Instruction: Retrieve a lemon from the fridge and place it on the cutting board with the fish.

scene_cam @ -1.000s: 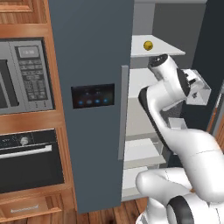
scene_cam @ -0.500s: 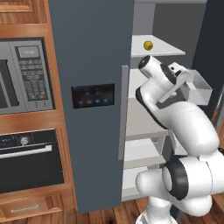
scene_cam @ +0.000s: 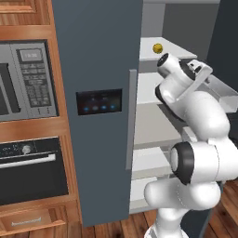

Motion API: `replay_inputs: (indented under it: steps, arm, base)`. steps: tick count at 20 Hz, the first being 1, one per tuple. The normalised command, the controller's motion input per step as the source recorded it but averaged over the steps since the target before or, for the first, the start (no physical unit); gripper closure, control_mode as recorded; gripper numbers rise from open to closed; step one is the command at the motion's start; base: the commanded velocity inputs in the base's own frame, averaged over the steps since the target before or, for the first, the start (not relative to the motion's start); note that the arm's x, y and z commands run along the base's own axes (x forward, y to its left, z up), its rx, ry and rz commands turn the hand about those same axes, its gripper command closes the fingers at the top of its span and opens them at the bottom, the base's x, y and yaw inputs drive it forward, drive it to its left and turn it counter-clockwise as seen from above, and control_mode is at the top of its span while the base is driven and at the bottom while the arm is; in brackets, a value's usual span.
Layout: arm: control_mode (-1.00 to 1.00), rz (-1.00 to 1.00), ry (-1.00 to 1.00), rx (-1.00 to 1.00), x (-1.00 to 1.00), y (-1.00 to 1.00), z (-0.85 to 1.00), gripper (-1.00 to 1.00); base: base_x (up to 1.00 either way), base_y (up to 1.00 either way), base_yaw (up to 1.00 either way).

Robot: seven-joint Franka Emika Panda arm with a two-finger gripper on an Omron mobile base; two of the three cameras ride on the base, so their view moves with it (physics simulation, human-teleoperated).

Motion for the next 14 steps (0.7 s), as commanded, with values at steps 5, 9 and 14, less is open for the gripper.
replay_inputs:
  steps: [5,9,14]
  arm:
    - [-1.00,0.00,0.02,-0.01,0.00,-0.61,-0.03,-1.00]
    - [-1.00,0.00,0.00,0.00,-0.04,0.22,0.01,-1.00]
    - [-1.00,0.00,0.01,0.01,-0.01,0.82,0.24,-1.00]
  base:
    - [0.00,0.00,0.00]
    - [0.00,0.00,0.00]
    - [0.00,0.00,0.00]
